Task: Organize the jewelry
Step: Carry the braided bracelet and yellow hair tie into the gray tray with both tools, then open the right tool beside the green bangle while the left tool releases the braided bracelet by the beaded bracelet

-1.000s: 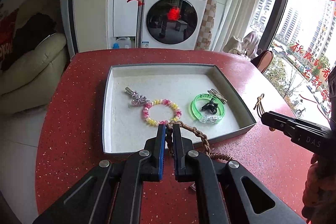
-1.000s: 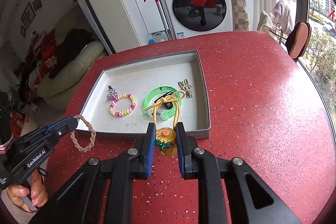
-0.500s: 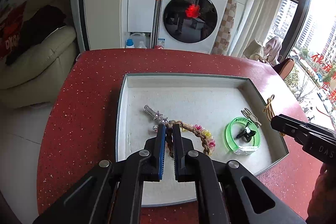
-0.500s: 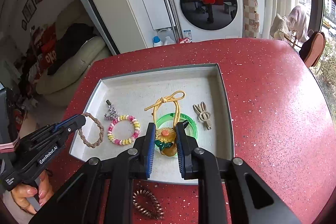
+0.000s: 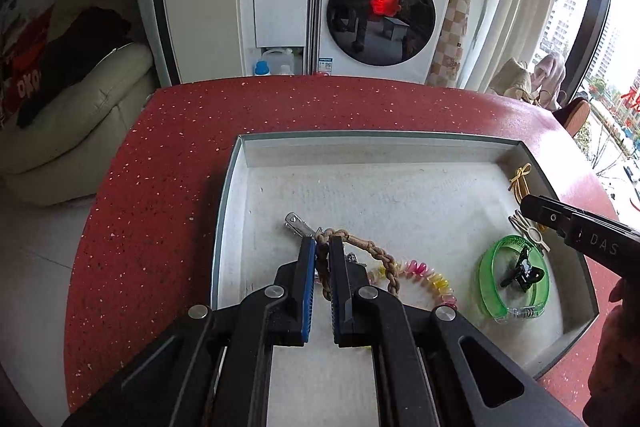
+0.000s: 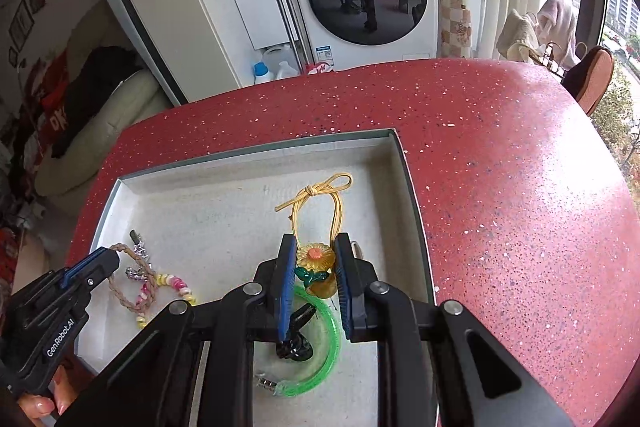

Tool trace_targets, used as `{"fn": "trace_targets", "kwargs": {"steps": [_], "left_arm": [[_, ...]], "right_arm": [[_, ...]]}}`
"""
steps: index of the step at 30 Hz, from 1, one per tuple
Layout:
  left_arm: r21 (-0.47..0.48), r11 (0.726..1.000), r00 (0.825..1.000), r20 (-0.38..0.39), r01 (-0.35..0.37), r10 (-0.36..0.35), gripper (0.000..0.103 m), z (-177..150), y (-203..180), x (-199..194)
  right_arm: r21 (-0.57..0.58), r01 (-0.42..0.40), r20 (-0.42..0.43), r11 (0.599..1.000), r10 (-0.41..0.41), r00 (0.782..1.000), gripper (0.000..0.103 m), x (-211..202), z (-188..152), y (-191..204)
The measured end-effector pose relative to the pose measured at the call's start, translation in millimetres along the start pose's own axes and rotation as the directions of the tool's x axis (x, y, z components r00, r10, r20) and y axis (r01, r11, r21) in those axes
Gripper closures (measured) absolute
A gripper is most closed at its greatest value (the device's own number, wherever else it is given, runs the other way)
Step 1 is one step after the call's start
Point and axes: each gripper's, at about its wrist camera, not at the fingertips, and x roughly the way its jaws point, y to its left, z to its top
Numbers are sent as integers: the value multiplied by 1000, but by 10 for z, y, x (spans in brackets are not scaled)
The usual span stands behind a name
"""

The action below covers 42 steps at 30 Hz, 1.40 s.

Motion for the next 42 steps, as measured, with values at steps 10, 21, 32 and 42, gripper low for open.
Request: {"fn": "trace_targets", "kwargs": {"steps": [10,21,32,42], "left_arm": [[41,998,999,-3,-40,41,78,-40,-99,58],[37,998,999,-9,-47,48,78,-81,-115,48],[36,998,998,5,-55,55,78,-98,-163,-57],[42,997,997,32,-71,70,78,-91,-179,-174]], "right_arm": [[22,9,-31,1000,-8,999,73,140,-24,-70],[34,-26,-9,999,26,1000,48,-6,-82,-30],[31,-75,27,997,74,997,42,-311,-198,45],[22,-102,51,995,100,994,36,-595,-375,78]]}}
